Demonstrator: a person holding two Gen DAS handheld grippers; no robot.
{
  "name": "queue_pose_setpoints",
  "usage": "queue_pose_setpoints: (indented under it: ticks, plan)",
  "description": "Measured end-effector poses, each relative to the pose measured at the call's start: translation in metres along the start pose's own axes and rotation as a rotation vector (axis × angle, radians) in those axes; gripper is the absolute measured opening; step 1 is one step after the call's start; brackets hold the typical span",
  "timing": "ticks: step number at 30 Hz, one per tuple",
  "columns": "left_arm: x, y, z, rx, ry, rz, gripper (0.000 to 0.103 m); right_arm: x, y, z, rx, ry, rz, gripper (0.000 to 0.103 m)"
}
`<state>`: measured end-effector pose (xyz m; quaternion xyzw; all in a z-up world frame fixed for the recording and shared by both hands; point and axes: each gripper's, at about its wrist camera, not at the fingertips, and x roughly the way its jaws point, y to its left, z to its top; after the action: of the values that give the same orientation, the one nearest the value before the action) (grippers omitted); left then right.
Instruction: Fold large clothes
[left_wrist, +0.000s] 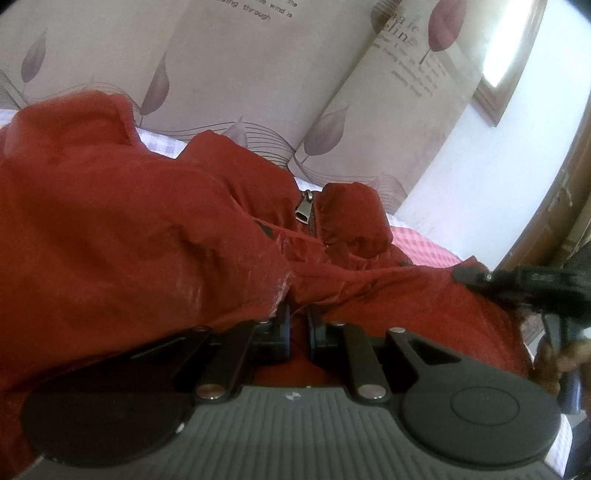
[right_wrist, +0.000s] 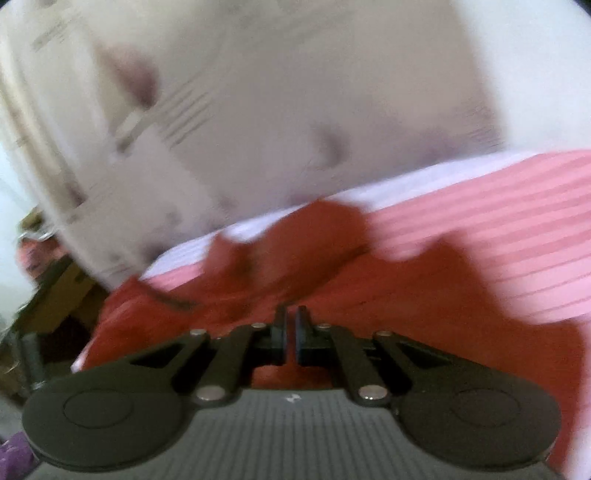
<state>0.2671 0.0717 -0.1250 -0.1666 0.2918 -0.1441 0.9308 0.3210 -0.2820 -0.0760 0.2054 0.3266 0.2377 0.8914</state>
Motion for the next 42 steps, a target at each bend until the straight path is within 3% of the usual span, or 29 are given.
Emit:
queue_pose_setpoints:
  ticks: [2,4,8,12,17,20,22,28,32,36,42]
  plan:
    - [0.001,0.001,-0.002,-0.005,-0.005,-0.006,0.019,0.003,-0.024,-0.004,0.045,0.033,-0.067,0.0]
    - [-0.004,0.007,-0.005,-0.027,-0.015,-0.019,0.019,0.013,-0.039,-0.017,0.082,0.053,-0.042,0.0]
    - [-0.01,0.007,-0.005,-0.021,-0.033,-0.022,0.018,0.02,-0.046,-0.033,0.087,0.008,-0.028,0.0]
    - [-0.035,-0.001,0.006,-0.008,-0.077,-0.021,0.02,0.016,-0.04,-0.034,0.018,0.008,-0.056,0.0]
    - [-0.052,0.022,0.052,-0.02,-0.166,0.143,0.02,0.014,-0.031,-0.037,-0.047,-0.011,-0.105,0.0]
    - [-0.042,0.06,0.07,-0.081,-0.135,0.246,0.022,0.012,-0.026,-0.039,-0.079,-0.021,-0.124,0.0]
    - [-0.032,0.085,0.066,-0.14,-0.075,0.263,0.01,0.011,-0.028,-0.039,-0.07,-0.022,-0.115,0.0]
    - [-0.028,0.092,0.034,-0.11,-0.075,0.305,0.011,0.011,-0.03,-0.038,-0.065,-0.02,-0.092,0.0]
    - [-0.019,0.092,0.031,-0.089,-0.071,0.34,0.012,0.012,-0.03,-0.039,-0.077,-0.012,-0.092,0.0]
    - [-0.018,0.103,0.03,-0.141,-0.069,0.306,0.012,0.012,-0.033,-0.037,-0.078,-0.004,-0.086,0.0]
    - [-0.023,0.093,0.029,-0.124,-0.096,0.322,0.011,0.01,-0.028,-0.038,-0.108,-0.017,-0.111,0.0]
